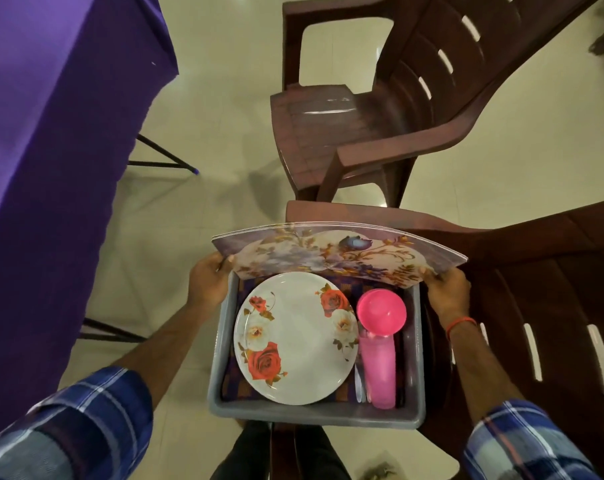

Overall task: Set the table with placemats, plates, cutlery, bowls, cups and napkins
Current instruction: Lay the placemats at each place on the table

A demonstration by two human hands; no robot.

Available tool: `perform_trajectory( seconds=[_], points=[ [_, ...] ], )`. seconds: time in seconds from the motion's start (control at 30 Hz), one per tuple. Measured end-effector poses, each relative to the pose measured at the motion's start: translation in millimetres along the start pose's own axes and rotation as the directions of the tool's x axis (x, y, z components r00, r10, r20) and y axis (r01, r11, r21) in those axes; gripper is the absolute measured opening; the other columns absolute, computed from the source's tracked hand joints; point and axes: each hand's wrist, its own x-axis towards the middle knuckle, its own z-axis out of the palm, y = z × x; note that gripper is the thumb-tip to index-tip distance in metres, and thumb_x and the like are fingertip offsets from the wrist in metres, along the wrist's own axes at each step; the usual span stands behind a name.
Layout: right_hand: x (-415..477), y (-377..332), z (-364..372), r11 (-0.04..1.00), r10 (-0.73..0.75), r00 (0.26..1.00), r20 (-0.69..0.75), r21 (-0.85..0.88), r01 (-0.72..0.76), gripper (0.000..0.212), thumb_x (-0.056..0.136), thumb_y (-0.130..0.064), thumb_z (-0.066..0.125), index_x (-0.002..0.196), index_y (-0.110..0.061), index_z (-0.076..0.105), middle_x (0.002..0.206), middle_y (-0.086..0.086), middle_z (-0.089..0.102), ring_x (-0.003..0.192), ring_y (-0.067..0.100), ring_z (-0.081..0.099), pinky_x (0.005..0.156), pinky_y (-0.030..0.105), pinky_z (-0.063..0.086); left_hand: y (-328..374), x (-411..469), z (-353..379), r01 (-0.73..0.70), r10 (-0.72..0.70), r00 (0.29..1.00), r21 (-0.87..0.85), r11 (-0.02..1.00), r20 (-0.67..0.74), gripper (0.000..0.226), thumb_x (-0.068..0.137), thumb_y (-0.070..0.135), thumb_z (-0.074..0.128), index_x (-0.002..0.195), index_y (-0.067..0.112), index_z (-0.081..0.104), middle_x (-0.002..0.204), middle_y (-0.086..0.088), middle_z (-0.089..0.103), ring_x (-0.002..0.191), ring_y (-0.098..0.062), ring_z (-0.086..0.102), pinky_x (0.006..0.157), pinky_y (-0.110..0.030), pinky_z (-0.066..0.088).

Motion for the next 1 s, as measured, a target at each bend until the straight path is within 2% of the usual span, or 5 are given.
perform_trajectory(
  seconds=[0.17, 0.4, 0.6, 0.87, 1.0],
  points=[
    [-13.6, -33.3, -11.1, 0.995, -0.085, 0.995, -0.054, 0.045, 0.088, 0.025, 0.091, -0.007, 0.071, 0.115, 0.000, 0.071, 0.108, 0.017, 0.074, 0.104, 0.027, 0.069, 0.092, 0.031, 0.049, 13.4, -5.5, -27.6, -0.093, 0.092, 0.991, -0.008, 0.996, -0.098, 0.029, 0.097, 0.028, 0.056, 0.069, 0.019, 0.052, 0.056, 0.011, 0.047, 0.056, 0.006, 0.051, 0.056, -0.010, 0.035],
    [-35.4, -104.0, -30.2, 0.946, -0.212, 0.977, -0.037, 0.241, 0.215, 0.018, 0.088, -0.004, 0.072, 0.099, -0.016, 0.064, 0.097, 0.007, 0.072, 0.088, 0.016, 0.066, 0.071, 0.021, 0.053, 34.0, -15.6, -92.0, -0.025, -0.013, 0.983, -0.204, 0.979, -0.185, 0.029, 0.101, 0.030, 0.057, 0.076, 0.016, 0.061, 0.073, -0.006, 0.063, 0.069, -0.022, 0.057, 0.064, -0.038, 0.046],
    [-67.3, -157.9, -12.1, 0.921, -0.244, 0.966, 0.086, 0.332, 0.204, 0.020, 0.091, -0.011, 0.065, 0.107, -0.023, 0.063, 0.105, 0.008, 0.071, 0.102, 0.032, 0.067, 0.087, 0.050, 0.055, 36.3, -30.9, -165.2, 0.060, -0.180, 0.956, -0.448, 0.892, -0.232, 0.054, 0.092, 0.047, 0.062, 0.083, -0.006, 0.056, 0.076, -0.009, 0.055, 0.071, -0.020, 0.051, 0.066, -0.041, 0.042],
    [-135.3, -242.4, -0.3, 0.915, -0.286, 0.931, 0.227, 0.354, 0.195, 0.016, 0.099, -0.019, 0.060, 0.115, -0.018, 0.058, 0.112, 0.009, 0.067, 0.098, 0.024, 0.067, 0.082, 0.042, 0.057, 7.2, -79.5, -257.3, 0.098, -0.315, 0.911, -0.602, 0.793, -0.267, 0.036, 0.099, 0.028, 0.064, 0.072, 0.005, 0.060, 0.072, -0.008, 0.063, 0.067, -0.022, 0.058, 0.065, -0.038, 0.046],
    [-180.0, -278.1, 21.7, 0.914, -0.293, 0.902, 0.317, 0.368, 0.168, 0.018, 0.102, -0.026, 0.057, 0.115, -0.015, 0.061, 0.097, 0.000, 0.070, 0.087, 0.013, 0.067, 0.068, 0.029, 0.052, -19.5, -105.6, -298.5, 0.095, -0.403, 0.863, -0.686, 0.722, -0.305, 0.027, 0.099, 0.029, 0.065, 0.080, 0.011, 0.069, 0.083, -0.008, 0.070, 0.076, -0.023, 0.066, 0.073, -0.040, 0.054]
  ],
)
